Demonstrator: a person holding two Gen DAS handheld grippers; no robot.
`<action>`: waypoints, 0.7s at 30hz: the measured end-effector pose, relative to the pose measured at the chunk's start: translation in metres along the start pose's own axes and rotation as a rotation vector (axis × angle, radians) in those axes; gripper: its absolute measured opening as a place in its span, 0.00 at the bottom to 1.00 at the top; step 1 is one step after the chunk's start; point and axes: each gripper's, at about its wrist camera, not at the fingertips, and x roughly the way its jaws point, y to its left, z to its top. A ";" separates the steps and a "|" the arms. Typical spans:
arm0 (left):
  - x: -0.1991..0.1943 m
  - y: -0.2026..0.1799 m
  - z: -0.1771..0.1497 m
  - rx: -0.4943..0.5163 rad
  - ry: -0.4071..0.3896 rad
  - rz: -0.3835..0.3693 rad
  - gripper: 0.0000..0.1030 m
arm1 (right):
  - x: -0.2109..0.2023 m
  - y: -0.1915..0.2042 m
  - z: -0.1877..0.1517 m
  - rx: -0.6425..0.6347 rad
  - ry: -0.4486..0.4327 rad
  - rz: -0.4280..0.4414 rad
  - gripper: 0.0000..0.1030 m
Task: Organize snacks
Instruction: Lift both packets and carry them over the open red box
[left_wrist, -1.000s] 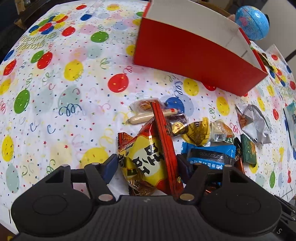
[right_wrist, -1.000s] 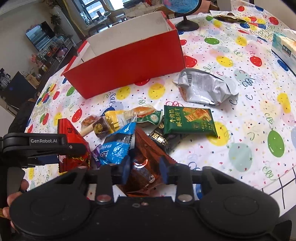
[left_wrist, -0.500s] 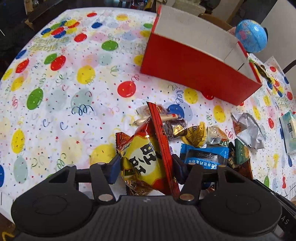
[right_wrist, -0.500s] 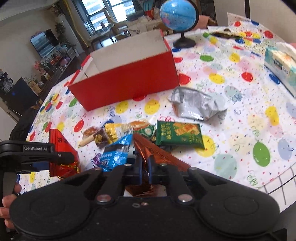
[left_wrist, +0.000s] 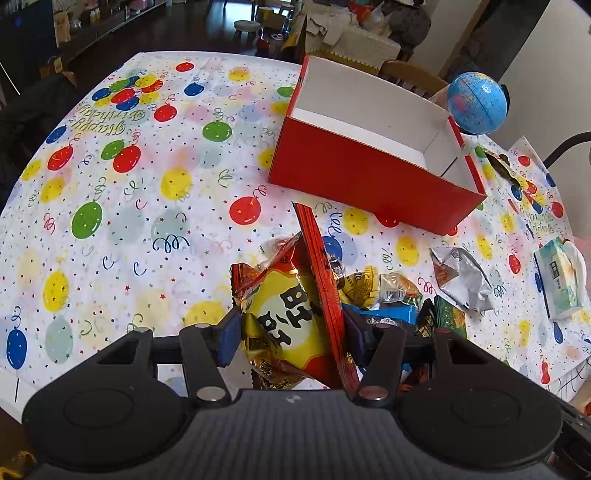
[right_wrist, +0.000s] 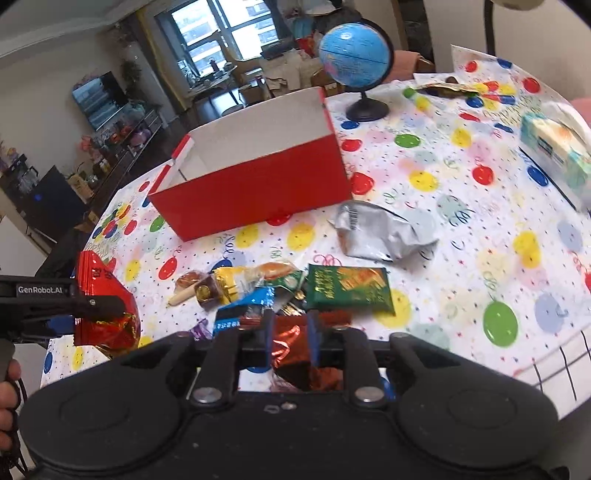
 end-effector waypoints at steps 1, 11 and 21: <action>0.000 0.000 -0.001 0.000 0.002 -0.001 0.55 | -0.001 -0.001 -0.002 0.002 0.004 -0.004 0.25; 0.006 0.000 -0.011 0.027 0.021 0.020 0.55 | 0.018 0.003 -0.021 -0.030 0.078 -0.021 0.76; 0.007 0.011 -0.015 0.020 0.036 0.040 0.55 | 0.048 0.013 -0.028 -0.081 0.109 -0.096 0.66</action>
